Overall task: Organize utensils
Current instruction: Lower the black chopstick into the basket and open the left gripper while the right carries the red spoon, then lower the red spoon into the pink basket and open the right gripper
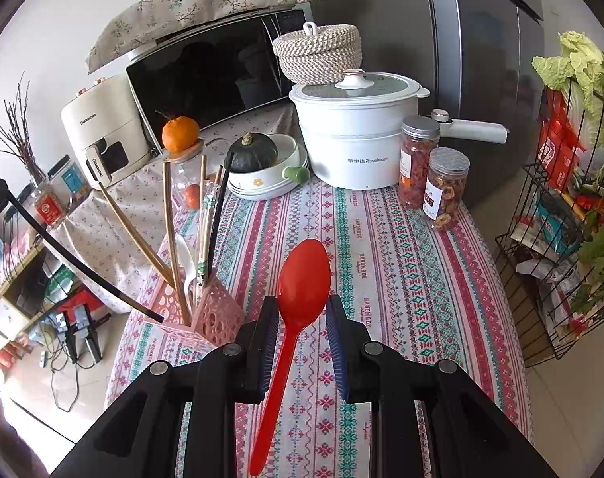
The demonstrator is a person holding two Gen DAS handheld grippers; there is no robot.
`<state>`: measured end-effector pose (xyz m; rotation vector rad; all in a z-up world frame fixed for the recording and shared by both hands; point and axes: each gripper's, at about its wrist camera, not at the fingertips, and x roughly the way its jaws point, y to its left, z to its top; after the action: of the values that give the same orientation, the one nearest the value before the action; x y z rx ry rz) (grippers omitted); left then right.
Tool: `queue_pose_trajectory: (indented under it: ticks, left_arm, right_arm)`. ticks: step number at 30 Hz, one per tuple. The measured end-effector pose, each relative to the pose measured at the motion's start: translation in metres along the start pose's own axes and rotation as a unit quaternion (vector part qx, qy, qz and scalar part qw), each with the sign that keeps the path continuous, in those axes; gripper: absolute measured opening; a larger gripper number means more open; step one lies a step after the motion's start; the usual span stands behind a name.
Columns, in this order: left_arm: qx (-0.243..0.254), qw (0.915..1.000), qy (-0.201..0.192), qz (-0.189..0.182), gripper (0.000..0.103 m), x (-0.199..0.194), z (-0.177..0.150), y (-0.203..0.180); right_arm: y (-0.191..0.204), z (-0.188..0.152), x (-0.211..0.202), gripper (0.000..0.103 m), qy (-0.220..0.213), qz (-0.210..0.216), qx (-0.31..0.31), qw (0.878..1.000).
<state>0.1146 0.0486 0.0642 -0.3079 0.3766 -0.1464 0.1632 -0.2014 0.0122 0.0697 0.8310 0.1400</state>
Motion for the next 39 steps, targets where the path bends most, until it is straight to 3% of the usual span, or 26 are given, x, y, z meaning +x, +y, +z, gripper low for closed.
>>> queue_pose_trajectory:
  ticks: [12,17,20,22,26,31,39]
  left_arm:
    - [-0.006,0.9960,0.083,0.032,0.006,0.051,-0.019,0.013]
    - [-0.010,0.9954,0.091,0.026,0.007,0.059,-0.022,0.018]
    - [-0.006,0.9955,0.093,0.021,0.023,0.059,-0.021,0.017]
    - [-0.007,0.9954,0.093,0.022,0.040,0.055,-0.020,0.017]
    - [-0.013,0.9935,0.111,0.023,0.053,0.048,-0.023,0.022]
    - [-0.006,0.9874,0.152,0.045,0.083,0.043,-0.035,0.035]
    - [0.010,0.9740,0.214,0.075,0.090,0.046,-0.059,0.056]
  right_arm:
    - [0.009,-0.001,0.003,0.025,-0.012,0.003,-0.001,1.000]
    - [0.017,0.001,0.001,0.025,-0.034,0.006,-0.005,0.999]
    - [0.023,0.003,0.000,0.025,-0.051,0.008,-0.006,0.999]
    - [0.028,0.006,-0.001,0.025,-0.065,0.008,-0.006,0.998]
    - [0.037,0.013,-0.005,0.025,-0.107,0.002,-0.003,0.994]
    - [0.049,0.023,-0.009,0.025,-0.170,0.000,0.015,0.985]
    - [0.076,0.029,-0.007,0.025,-0.259,-0.026,0.013,0.965]
